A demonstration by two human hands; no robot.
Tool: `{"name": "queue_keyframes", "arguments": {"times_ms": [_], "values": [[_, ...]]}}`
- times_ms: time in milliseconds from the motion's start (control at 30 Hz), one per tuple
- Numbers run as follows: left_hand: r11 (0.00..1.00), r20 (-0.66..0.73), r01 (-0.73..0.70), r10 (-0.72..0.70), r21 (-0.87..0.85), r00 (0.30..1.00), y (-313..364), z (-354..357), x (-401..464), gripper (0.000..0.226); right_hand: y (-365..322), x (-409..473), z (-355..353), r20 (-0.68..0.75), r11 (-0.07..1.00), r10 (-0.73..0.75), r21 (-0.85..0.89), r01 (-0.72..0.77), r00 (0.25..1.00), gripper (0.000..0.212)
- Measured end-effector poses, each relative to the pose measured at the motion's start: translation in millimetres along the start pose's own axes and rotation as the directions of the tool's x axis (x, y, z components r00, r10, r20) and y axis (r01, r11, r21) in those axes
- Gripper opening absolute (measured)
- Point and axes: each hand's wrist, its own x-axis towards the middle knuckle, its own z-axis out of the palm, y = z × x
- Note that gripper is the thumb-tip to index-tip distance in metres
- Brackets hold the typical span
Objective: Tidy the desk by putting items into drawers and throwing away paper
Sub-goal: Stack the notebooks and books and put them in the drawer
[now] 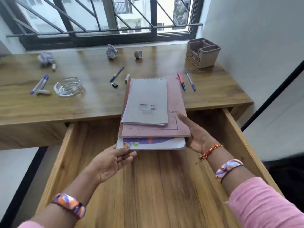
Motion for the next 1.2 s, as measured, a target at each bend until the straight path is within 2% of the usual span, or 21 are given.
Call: {"name": "queue_keyframes", "arguments": {"times_ms": [67,167,200,267,333,367,433,500,567,633,700,767,800,833,867,900,933,1000,1067,1100,1200], "values": [[0.995,0.070,0.068,-0.074,0.077,0.995,-5,-20,-15,0.027,15,-13,5,0.005,0.990,0.020,-0.142,-0.020,1.000,0.054],[0.947,0.171,0.101,-0.159,0.305,0.972,-12,-46,-37,0.087,41,-37,10,0.039,0.976,0.023,-0.218,-0.014,0.999,0.055],[0.942,0.205,0.086,-0.158,0.324,0.966,-13,-53,-45,0.096,49,-46,12,0.050,0.979,0.024,-0.202,-0.014,0.998,0.054],[0.986,0.250,0.041,-0.081,0.160,0.965,-12,-67,-55,0.096,66,-60,16,0.067,0.987,0.034,-0.162,-0.022,0.997,0.059],[1.000,0.204,-0.007,0.013,-0.030,0.979,-7,-76,-56,0.103,83,-74,19,0.080,0.984,0.067,-0.170,-0.052,0.995,0.082],[0.999,0.157,-0.030,0.035,-0.037,0.987,-5,-77,-58,0.104,92,-80,22,0.087,0.982,0.084,-0.176,-0.068,0.993,0.090],[0.990,0.050,-0.046,0.040,0.131,0.998,-5,-74,-64,0.087,109,-94,27,0.094,0.980,0.114,-0.172,-0.096,0.989,0.091],[0.955,-0.071,-0.040,0.063,0.292,0.995,-13,-70,-68,0.049,123,-106,31,0.101,0.978,0.137,-0.169,-0.119,0.985,0.088],[0.960,-0.180,-0.014,0.066,0.279,0.981,-23,-72,-72,0.019,136,-116,36,0.098,0.978,0.162,-0.152,-0.146,0.982,0.085],[0.982,-0.210,0.028,0.012,0.186,0.978,-33,-77,-77,0.012,146,-121,40,0.047,0.971,0.214,-0.123,-0.207,0.976,0.075],[0.962,-0.278,0.080,-0.005,0.260,0.961,-43,-85,-78,0.019,154,-123,44,0.008,0.963,0.240,-0.128,-0.237,0.971,0.059],[0.897,-0.333,0.115,0.037,0.426,0.942,-48,-93,-77,0.029,160,-124,51,0.014,0.961,0.235,-0.154,-0.230,0.972,0.055],[0.817,-0.348,0.128,0.094,0.562,0.933,-47,-96,-77,0.031,162,-122,55,0.013,0.961,0.232,-0.157,-0.228,0.973,0.053],[0.673,-0.346,0.135,0.191,0.727,0.918,-46,-100,-77,0.030,165,-118,58,-0.003,0.961,0.228,-0.162,-0.226,0.974,0.049],[0.486,-0.310,0.130,0.311,0.864,0.899,-41,-103,-77,0.029,168,-113,62,-0.023,0.960,0.220,-0.171,-0.221,0.975,0.044],[0.312,-0.239,0.103,0.437,0.945,0.867,-36,-104,-79,0.027,170,-107,66,-0.037,0.959,0.212,-0.184,-0.215,0.977,0.037],[0.181,-0.152,0.061,0.546,0.982,0.824,-31,-106,-82,0.025,174,-101,70,-0.049,0.958,0.204,-0.196,-0.210,0.978,0.030],[0.031,-0.008,-0.018,0.682,0.999,0.731,-24,-109,-86,0.021,182,-87,79,-0.067,0.953,0.212,-0.207,-0.222,0.975,0.027],[-0.024,-0.009,0.037,0.718,0.999,0.696,-22,-119,-84,0.032,187,-74,90,-0.084,0.943,0.249,-0.208,-0.261,0.965,0.027],[-0.010,-0.055,0.088,0.707,0.996,0.705,-22,-127,-81,0.039,189,-67,97,-0.083,0.944,0.254,-0.197,-0.266,0.964,0.025],[0.149,-0.254,0.206,0.603,0.967,0.756,-29,-150,-75,0.056,190,-51,114,-0.082,0.961,0.187,-0.189,-0.199,0.979,0.029]]}}
